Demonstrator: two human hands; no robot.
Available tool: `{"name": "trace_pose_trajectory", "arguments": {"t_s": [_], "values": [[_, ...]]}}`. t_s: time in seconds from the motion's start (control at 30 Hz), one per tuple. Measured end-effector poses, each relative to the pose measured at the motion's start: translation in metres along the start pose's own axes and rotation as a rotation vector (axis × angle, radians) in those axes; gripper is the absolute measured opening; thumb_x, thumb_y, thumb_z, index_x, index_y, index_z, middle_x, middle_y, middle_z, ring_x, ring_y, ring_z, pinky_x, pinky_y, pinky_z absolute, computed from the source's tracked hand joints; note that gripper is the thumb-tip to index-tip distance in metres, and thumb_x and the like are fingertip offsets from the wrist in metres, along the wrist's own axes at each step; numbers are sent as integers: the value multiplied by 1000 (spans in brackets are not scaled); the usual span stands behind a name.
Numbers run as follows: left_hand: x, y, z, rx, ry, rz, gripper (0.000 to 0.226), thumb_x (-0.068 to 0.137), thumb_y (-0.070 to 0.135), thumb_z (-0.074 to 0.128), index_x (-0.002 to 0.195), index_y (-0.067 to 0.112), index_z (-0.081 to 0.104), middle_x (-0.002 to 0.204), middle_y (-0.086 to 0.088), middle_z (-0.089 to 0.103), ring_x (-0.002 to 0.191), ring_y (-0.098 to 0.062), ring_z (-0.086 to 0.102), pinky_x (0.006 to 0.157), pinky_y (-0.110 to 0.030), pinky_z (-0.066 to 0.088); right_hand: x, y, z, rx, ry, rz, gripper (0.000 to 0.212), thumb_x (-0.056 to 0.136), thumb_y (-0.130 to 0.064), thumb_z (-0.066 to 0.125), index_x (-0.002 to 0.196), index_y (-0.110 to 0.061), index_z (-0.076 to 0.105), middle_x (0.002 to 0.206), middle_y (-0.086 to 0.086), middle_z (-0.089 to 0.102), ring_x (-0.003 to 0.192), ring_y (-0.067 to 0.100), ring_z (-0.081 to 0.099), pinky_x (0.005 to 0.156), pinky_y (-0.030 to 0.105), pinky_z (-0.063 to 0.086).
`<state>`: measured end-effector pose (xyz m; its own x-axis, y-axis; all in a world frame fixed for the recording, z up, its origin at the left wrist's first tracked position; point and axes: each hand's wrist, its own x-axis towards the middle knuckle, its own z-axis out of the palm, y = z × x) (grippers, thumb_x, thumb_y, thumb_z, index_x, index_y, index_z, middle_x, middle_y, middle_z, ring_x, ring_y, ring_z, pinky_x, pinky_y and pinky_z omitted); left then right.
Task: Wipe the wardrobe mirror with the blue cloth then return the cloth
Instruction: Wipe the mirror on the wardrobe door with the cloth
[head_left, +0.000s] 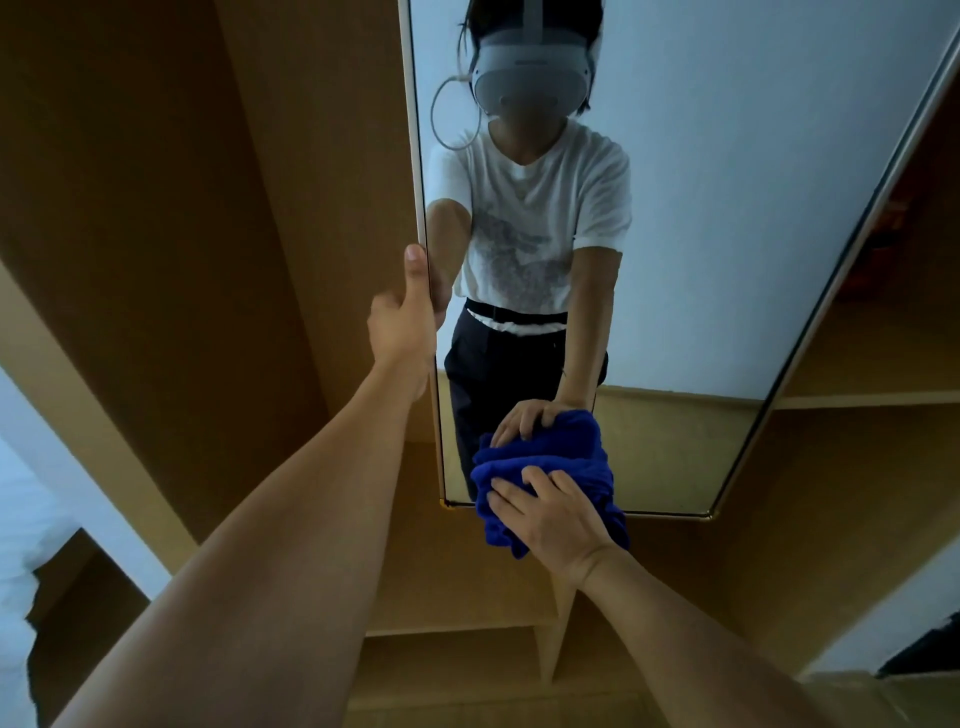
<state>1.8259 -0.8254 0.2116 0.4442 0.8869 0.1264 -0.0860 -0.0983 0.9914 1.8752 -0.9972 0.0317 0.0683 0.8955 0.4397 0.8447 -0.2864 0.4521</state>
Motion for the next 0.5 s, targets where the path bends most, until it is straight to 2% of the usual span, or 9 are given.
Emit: {"name": "trace_pose_trajectory", "arguments": {"t_s": [0.1, 0.2, 0.37, 0.5], "values": [[0, -1, -2, 6, -17, -19, 78, 79, 78, 35, 107, 10, 60, 97, -5, 67, 89, -16, 64, 67, -22, 45, -6, -2, 3, -26, -48, -41, 52, 62, -26, 82, 112, -23, 68, 114, -4, 67, 94, 22, 60, 72, 32, 50], [-2, 1, -5, 8, -28, -15, 98, 61, 89, 33, 107, 9, 63, 98, -9, 69, 90, -20, 66, 78, -30, 50, -10, -1, 2, -46, -87, -82, 50, 62, -27, 82, 110, -23, 69, 109, -4, 68, 91, 21, 60, 72, 32, 50], [-1, 2, -2, 9, -25, -35, 77, 80, 77, 34, 104, 10, 63, 94, -6, 69, 89, -18, 66, 70, -25, 46, 1, 11, -19, -36, -20, -61, 52, 60, -26, 83, 110, -22, 69, 111, -3, 68, 93, 21, 63, 72, 32, 52], [-2, 3, 0, -3, 11, -30, 59, 88, 68, 35, 99, 12, 53, 88, 2, 58, 83, -12, 56, 74, -27, 40, 13, 23, -33, -44, 46, -65, 50, 62, -26, 82, 111, -23, 69, 113, -3, 68, 92, 20, 62, 72, 31, 52]]}}
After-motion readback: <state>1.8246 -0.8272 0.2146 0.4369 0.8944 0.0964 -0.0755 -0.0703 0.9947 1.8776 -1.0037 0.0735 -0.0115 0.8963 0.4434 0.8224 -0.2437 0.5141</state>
